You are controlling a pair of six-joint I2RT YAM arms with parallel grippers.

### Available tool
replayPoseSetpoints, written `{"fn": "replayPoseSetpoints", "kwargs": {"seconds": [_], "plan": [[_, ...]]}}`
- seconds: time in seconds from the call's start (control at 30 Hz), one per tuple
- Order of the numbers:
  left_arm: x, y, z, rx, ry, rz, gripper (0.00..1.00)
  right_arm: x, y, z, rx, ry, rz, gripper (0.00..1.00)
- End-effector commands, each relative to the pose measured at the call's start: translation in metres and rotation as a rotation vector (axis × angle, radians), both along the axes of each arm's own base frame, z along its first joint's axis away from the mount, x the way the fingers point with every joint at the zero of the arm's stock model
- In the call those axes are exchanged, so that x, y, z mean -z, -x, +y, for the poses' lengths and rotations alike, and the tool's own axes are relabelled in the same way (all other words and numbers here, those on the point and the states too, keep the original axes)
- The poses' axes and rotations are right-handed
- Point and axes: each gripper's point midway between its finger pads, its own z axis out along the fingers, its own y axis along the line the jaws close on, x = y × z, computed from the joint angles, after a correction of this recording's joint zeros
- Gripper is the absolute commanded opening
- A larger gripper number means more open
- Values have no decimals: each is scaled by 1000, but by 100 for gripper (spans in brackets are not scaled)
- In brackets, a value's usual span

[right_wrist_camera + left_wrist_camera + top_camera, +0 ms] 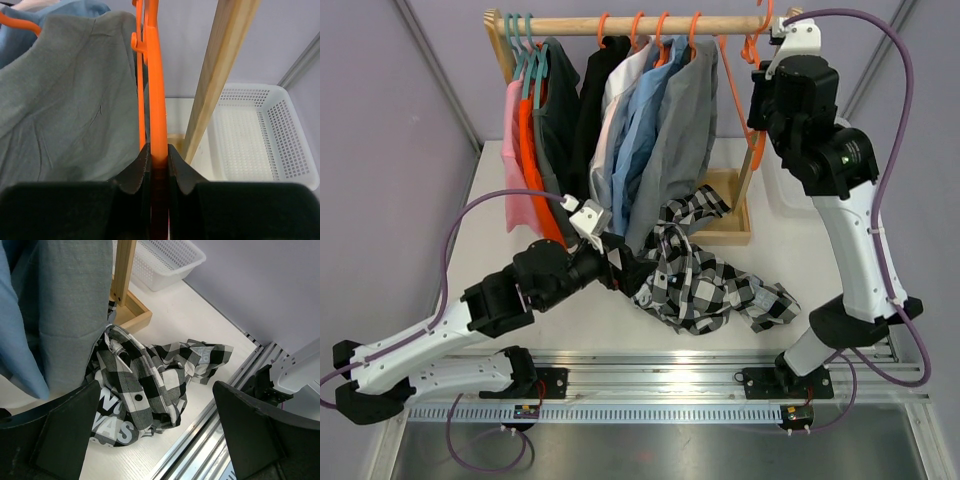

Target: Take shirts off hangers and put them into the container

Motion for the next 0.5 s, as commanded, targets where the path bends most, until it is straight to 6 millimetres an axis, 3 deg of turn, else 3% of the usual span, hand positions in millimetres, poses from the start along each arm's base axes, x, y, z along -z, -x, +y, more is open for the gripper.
{"fn": "replayPoseSetpoints", "kwargs": {"seconds": [0.0,0.2,0.37,0.4,0.43,0.47], "plan": [[-10,-2,6,-30,51,-16,99,-16,-21,2,26,34,-66,0],[-15,1,15,-44,70,-26,99,18,-38,8,64,48,24,0],[-14,1,19,-49,72,-26,99,45,-29,1,104,45,115,0],[-14,2,19,-49,74,-27,99,43,-22,-2,109,23,113,0],[-14,2,19,-47,72,-26,99,42,-16,-3,102,11,115,9],[-15,2,19,-47,74,-27,99,48,-12,-5,105,11,131,55]]}}
